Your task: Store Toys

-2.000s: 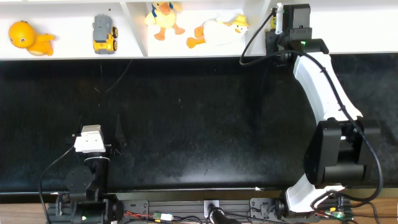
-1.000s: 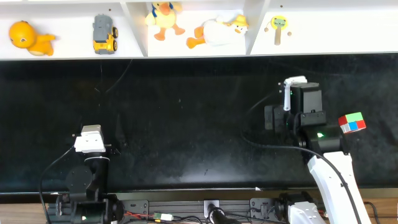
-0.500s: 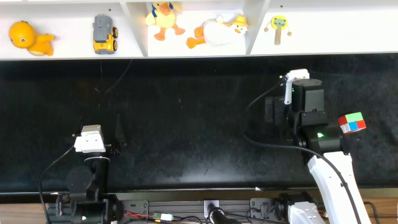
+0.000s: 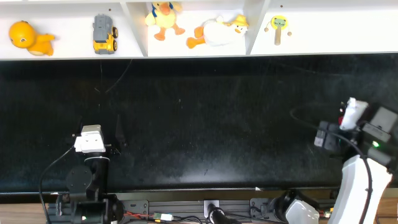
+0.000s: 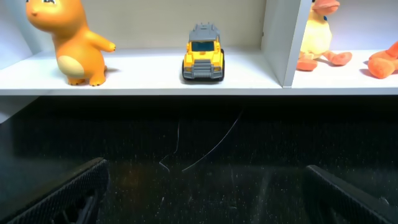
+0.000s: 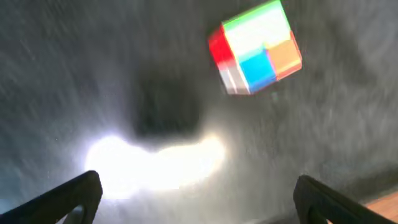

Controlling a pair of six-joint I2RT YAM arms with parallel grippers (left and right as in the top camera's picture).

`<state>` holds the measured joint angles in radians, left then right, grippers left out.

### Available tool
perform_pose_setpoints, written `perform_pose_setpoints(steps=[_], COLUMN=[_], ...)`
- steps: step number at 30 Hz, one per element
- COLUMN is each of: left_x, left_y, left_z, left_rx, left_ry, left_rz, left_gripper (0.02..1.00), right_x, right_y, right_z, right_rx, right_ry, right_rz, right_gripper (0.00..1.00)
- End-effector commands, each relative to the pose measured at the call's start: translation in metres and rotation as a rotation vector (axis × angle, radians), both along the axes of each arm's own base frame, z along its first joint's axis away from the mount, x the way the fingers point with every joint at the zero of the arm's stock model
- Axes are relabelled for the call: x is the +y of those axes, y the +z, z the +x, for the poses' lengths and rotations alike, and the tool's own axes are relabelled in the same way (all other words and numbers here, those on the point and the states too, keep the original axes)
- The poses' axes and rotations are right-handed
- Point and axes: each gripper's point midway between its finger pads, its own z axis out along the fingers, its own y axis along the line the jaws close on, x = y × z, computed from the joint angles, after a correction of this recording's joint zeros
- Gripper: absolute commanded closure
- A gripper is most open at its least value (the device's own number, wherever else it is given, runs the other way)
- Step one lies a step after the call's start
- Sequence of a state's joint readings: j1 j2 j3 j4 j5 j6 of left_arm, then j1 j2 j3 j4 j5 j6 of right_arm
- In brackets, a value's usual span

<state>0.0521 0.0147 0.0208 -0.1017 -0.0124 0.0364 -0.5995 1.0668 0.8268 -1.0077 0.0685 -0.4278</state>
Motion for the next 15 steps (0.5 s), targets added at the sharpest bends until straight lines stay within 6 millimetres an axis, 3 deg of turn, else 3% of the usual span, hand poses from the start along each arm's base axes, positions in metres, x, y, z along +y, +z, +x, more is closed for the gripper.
perform_pose_setpoints(steps=[1,8,15], left_x=[0.0,0.0,0.0], left_y=[0.0,0.0,0.0], left_z=[0.0,0.0,0.0], left_rx=[-0.007,-0.007,-0.007], left_ry=[0.001,0.001,0.001], left_rz=[0.02,0.02,0.02], left_gripper=[0.02,0.02,0.023], right_x=[-0.02,-0.059,-0.075], right_y=[0.009,0.018,0.003], right_z=[-0.019,-0.027,-0.007], right_rx=[0.009,0.006,0.009], right_ry=[0.085,0.091,0.235], right_rz=[0.0,0.026,0.091], right_gripper=[0.003,0.003,0.007])
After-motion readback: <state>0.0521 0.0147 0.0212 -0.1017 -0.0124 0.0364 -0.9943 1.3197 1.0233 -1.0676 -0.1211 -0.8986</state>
